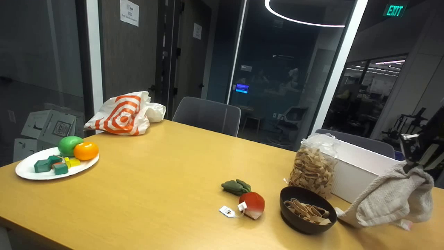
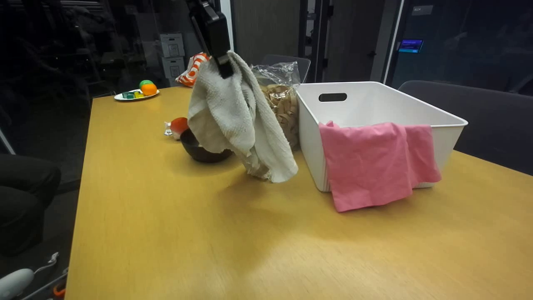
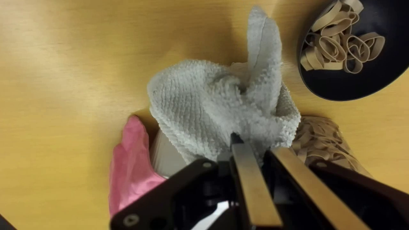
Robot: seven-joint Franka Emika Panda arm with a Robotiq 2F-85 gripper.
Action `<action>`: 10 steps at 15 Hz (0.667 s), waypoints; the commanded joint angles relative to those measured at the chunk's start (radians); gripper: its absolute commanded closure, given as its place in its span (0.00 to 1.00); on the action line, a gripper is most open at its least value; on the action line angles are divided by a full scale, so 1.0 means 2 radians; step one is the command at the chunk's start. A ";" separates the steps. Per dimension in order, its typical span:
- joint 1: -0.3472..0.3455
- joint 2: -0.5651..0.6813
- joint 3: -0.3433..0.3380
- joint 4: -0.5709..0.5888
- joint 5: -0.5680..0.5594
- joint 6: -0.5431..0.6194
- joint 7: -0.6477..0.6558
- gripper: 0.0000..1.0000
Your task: Put the pink shirt and white towel on the edges of the basket
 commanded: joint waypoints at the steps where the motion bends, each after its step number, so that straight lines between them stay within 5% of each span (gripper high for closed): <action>1: -0.025 0.056 0.029 0.061 -0.048 0.013 0.005 0.94; 10: -0.116 0.167 0.097 0.138 -0.396 0.095 0.194 0.96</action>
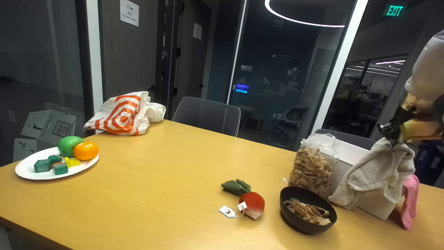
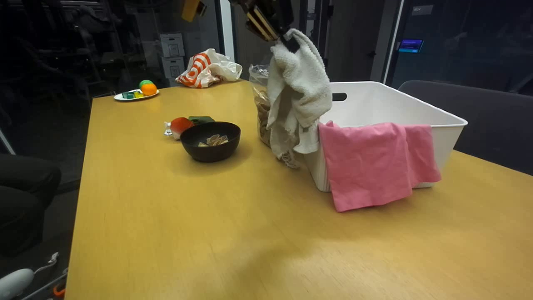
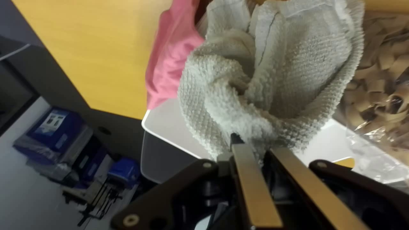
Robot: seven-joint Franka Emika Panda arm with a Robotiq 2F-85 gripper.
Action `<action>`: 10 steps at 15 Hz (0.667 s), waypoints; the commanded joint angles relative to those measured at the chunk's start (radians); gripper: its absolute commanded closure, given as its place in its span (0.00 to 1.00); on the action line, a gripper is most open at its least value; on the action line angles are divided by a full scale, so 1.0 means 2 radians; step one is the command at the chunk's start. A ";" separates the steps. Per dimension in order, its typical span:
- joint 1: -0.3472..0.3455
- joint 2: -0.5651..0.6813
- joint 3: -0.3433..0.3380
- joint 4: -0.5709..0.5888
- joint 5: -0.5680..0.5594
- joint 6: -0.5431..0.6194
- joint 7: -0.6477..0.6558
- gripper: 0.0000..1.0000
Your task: Put the pink shirt and white towel on the edges of the basket
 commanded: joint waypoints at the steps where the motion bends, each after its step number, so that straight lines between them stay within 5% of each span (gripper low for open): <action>1: -0.052 0.044 0.041 0.045 -0.141 0.011 0.099 0.95; 2: -0.057 0.054 0.047 0.053 -0.183 0.000 0.132 0.95; 3: -0.009 0.069 0.002 0.062 -0.225 -0.016 0.161 0.94; 4: -0.001 0.079 -0.005 0.067 -0.254 -0.023 0.183 0.94; 6: 0.024 0.103 -0.030 0.075 -0.276 -0.038 0.209 0.62; 10: 0.057 0.143 -0.071 0.077 -0.260 -0.034 0.228 0.34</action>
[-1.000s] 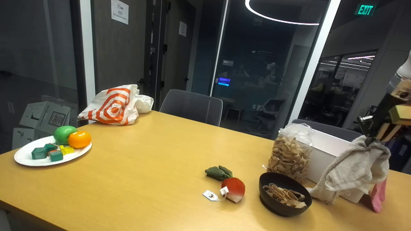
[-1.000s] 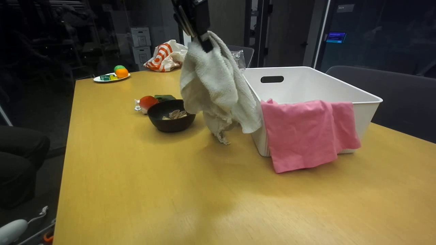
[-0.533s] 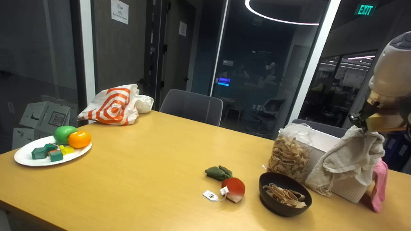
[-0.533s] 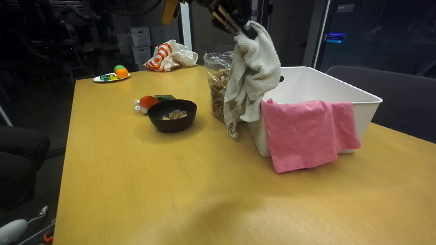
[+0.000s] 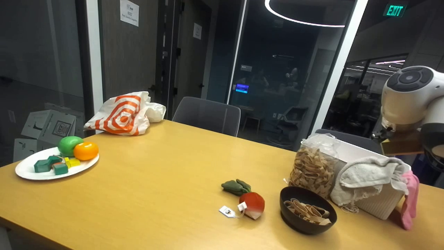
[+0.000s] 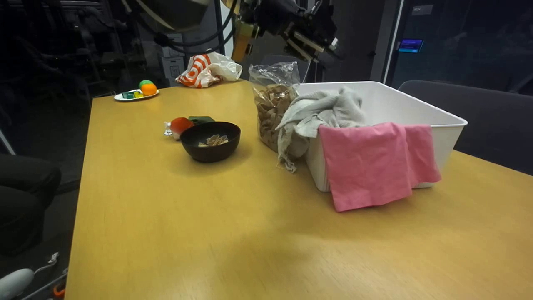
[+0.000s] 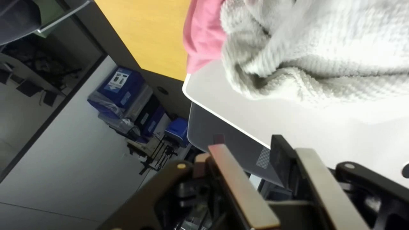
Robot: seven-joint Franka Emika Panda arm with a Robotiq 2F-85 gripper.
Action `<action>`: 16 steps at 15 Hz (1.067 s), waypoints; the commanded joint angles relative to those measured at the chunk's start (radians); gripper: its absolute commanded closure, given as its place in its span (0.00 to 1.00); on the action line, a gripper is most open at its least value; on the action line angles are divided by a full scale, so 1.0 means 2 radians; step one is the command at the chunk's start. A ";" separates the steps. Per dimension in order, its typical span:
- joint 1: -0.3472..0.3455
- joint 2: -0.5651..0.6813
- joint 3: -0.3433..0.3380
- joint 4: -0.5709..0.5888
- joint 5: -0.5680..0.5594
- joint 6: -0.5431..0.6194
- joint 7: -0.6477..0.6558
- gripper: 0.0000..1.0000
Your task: Put the pink shirt and white towel on the edges of the basket
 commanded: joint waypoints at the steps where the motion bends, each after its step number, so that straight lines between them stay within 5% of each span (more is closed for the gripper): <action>1: 0.034 0.036 -0.036 0.019 0.001 -0.003 0.025 0.27; 4: 0.046 0.047 -0.051 0.020 0.004 -0.001 0.036 0.03; 9: 0.061 0.008 -0.057 0.007 0.052 0.004 0.004 0.00; 16: 0.085 -0.088 -0.054 -0.012 0.327 -0.030 -0.230 0.00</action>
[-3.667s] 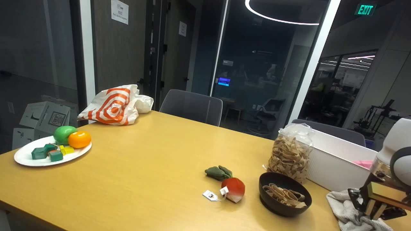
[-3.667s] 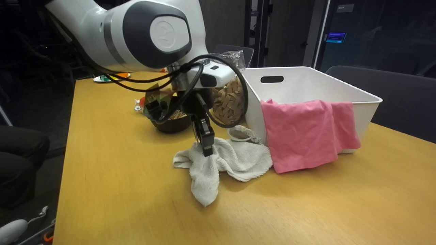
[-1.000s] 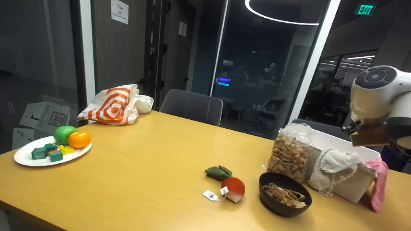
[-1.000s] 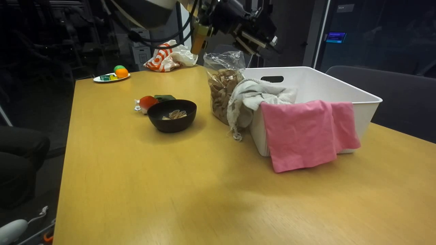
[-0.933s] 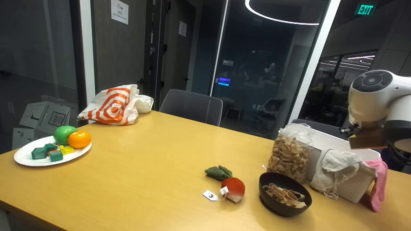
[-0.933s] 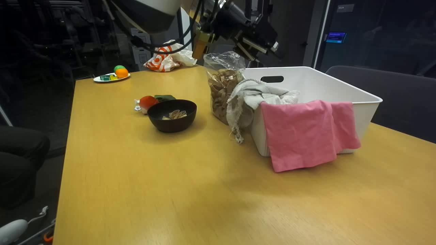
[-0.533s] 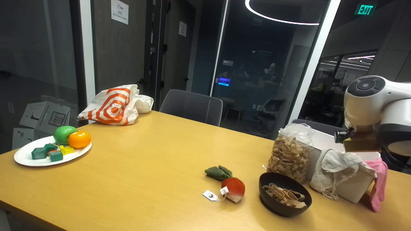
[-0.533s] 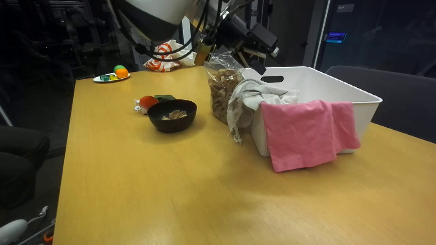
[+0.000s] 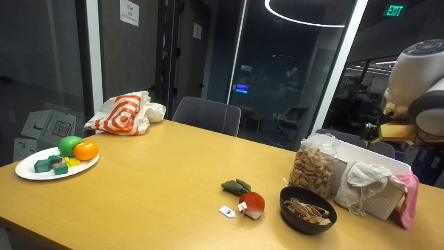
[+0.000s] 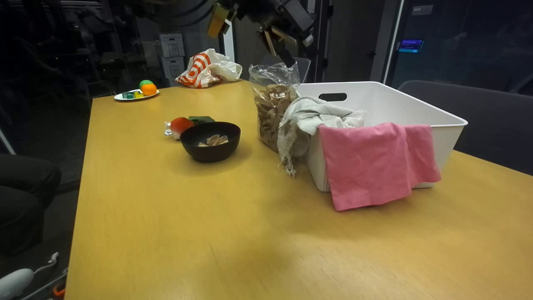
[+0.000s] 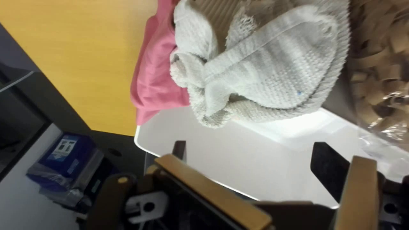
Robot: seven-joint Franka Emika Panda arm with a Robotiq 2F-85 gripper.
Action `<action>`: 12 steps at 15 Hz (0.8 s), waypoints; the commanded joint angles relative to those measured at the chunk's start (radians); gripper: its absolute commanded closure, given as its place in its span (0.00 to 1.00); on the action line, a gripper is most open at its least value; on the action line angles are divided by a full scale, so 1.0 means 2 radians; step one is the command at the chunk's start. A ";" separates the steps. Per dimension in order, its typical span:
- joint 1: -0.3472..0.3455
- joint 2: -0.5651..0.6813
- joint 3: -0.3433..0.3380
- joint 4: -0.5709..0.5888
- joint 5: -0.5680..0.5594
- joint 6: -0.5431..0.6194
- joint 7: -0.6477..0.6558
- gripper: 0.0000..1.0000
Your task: Put the pink shirt and white towel on the edges of the basket
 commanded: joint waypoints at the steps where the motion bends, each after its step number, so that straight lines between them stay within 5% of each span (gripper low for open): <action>1: 0.017 -0.063 -0.003 -0.009 0.114 -0.051 -0.108 0.00; 4: 0.012 -0.090 0.007 0.005 0.171 -0.135 -0.158 0.00; 8: -0.004 -0.117 0.025 0.015 0.153 -0.220 -0.133 0.00; 12: -0.002 -0.119 0.024 0.009 0.166 -0.225 -0.142 0.00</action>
